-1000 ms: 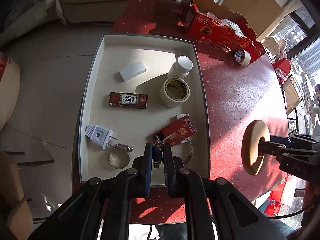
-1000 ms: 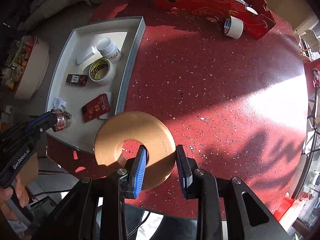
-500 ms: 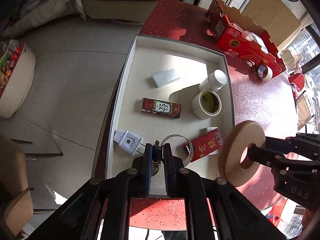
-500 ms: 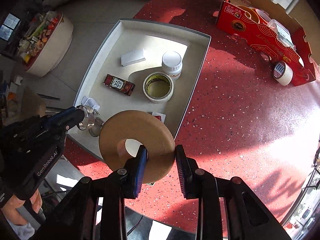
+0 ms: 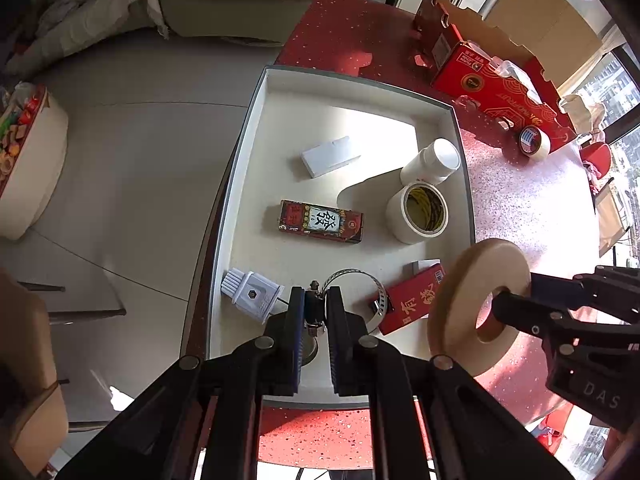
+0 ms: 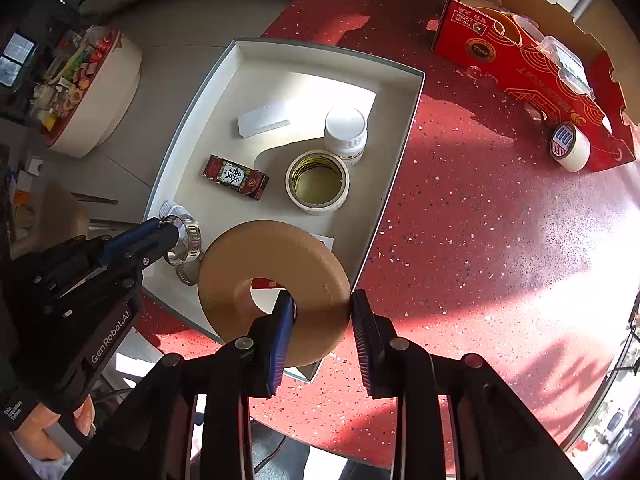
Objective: Organize rigid objects
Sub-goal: 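Carry the hose clamp with left tool while right tool carries the wooden ring to the tray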
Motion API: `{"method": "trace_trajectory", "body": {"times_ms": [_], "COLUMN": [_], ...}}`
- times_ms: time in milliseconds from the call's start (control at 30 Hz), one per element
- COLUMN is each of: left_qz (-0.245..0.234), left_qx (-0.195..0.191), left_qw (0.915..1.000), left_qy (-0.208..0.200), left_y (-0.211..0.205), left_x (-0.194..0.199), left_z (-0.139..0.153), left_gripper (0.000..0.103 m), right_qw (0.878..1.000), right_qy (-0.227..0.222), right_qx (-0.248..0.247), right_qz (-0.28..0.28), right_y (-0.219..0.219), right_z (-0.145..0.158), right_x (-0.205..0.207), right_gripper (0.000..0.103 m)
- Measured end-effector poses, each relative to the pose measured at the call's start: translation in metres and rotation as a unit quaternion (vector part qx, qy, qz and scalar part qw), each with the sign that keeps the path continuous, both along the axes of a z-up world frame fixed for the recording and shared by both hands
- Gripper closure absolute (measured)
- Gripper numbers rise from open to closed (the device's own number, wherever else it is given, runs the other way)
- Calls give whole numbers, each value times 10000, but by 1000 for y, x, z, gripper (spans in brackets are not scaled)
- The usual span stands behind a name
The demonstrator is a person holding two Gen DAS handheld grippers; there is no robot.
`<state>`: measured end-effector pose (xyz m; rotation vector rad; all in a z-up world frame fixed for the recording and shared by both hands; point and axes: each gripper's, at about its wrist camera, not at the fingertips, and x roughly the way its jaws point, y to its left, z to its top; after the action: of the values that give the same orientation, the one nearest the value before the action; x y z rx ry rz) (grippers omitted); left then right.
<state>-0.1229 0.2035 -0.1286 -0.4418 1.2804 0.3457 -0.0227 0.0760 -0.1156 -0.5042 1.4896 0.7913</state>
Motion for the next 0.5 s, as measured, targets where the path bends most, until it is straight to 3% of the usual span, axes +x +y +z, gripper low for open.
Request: {"method": "trace_trajectory", "body": {"times_ms": [500], "left_qz": [-90], "left_qx": [35], "left_qw": [9999], "left_qy": [133], "left_y": [-1], "left_x": [12], "left_z": [-12], "left_gripper": [91], "right_qw": [9999], "right_qy": [82], "right_qx": [-38], "right_qz": [-66], "right_y": [4], "right_z": [-9], "right_x": [3], "right_gripper": [72]}}
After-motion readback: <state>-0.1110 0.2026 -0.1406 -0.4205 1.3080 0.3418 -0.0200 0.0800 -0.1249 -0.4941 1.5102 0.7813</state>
